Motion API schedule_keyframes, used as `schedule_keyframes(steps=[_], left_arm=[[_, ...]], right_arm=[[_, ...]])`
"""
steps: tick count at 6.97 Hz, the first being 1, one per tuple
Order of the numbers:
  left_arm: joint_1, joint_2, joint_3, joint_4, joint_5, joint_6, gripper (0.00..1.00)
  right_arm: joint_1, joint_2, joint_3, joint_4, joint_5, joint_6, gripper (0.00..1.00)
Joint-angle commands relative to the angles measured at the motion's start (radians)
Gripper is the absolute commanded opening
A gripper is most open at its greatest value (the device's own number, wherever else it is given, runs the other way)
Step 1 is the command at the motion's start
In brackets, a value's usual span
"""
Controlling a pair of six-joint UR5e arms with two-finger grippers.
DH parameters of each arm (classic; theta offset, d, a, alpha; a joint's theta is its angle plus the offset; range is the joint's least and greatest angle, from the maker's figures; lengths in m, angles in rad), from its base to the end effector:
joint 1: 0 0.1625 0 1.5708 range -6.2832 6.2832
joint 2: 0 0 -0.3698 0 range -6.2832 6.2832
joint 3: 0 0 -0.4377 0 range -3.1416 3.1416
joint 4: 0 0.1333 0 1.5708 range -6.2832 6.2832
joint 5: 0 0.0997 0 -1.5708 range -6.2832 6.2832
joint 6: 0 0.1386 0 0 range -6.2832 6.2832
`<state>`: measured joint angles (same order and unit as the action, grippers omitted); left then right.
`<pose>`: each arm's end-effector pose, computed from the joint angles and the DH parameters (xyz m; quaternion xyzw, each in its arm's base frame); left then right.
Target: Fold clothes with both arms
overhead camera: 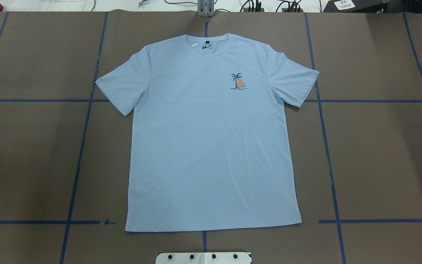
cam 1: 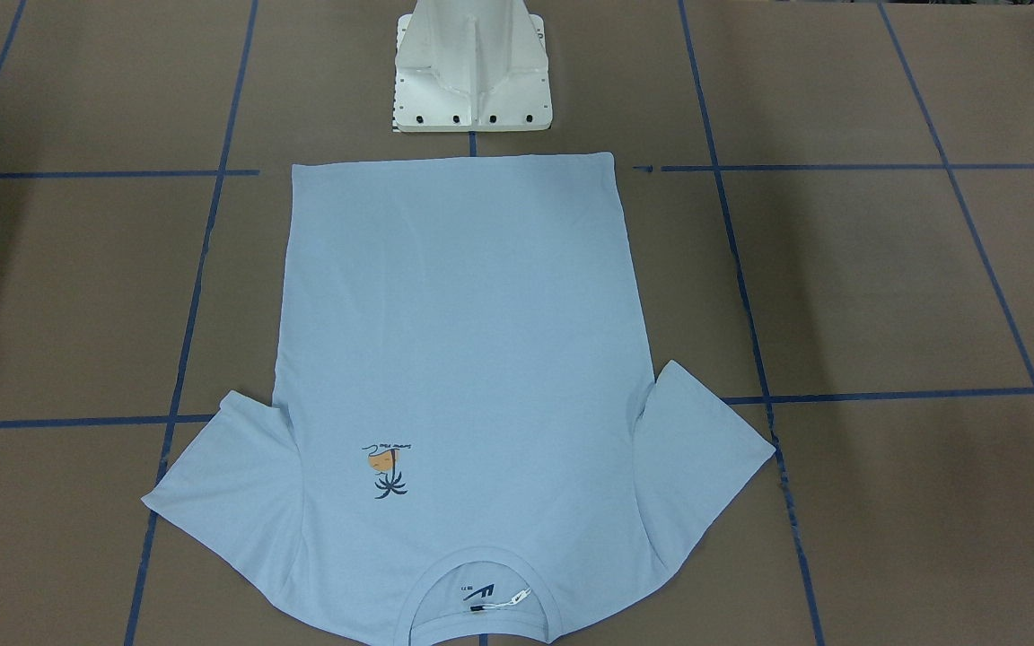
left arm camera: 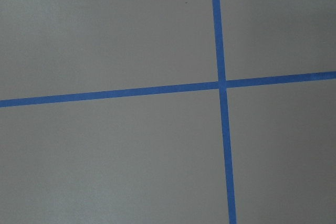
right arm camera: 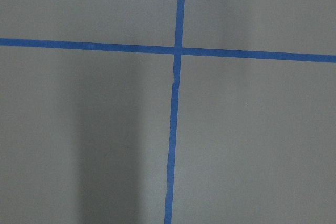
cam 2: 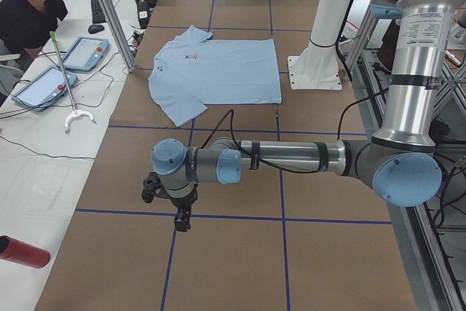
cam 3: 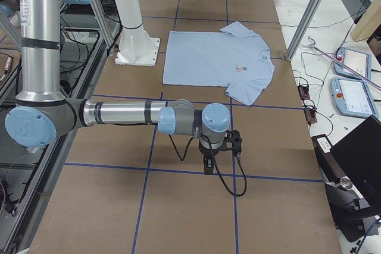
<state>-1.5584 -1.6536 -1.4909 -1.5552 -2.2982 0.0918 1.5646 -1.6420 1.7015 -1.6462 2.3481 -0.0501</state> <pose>-0.0341 -0.5671 0.6345 0.0082 0.3557 0.0464 0.9334 0.0329 -0.5089 0.6057 0.0010 -0.3790 -0.0230 0.9251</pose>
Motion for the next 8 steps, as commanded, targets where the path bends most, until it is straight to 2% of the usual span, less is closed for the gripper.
schedule_keyframes(steps=[1, 3, 5, 7, 8], left_arm=[[0.001, 0.0, -0.002, -0.005, -0.001, 0.005, 1.0], [0.004, -0.029, -0.002, -0.02, -0.003, 0.006, 1.0], [0.005, -0.063, 0.004, -0.087, -0.007, 0.003, 1.0], [0.008, -0.078, 0.01, -0.175, -0.041, 0.008, 1.0], [0.027, -0.072, 0.011, -0.21, -0.062, 0.003, 1.0]], right_arm=[[0.0, 0.016, 0.018, 0.0, 0.008, 0.003, 1.0], [-0.001, 0.024, 0.02, 0.003, 0.002, 0.003, 1.0], [-0.001, 0.028, 0.024, 0.003, 0.017, 0.006, 1.0], [-0.049, 0.135, 0.088, 0.002, 0.022, 0.013, 1.0], [-0.067, 0.142, 0.076, 0.002, 0.023, 0.016, 1.0]])
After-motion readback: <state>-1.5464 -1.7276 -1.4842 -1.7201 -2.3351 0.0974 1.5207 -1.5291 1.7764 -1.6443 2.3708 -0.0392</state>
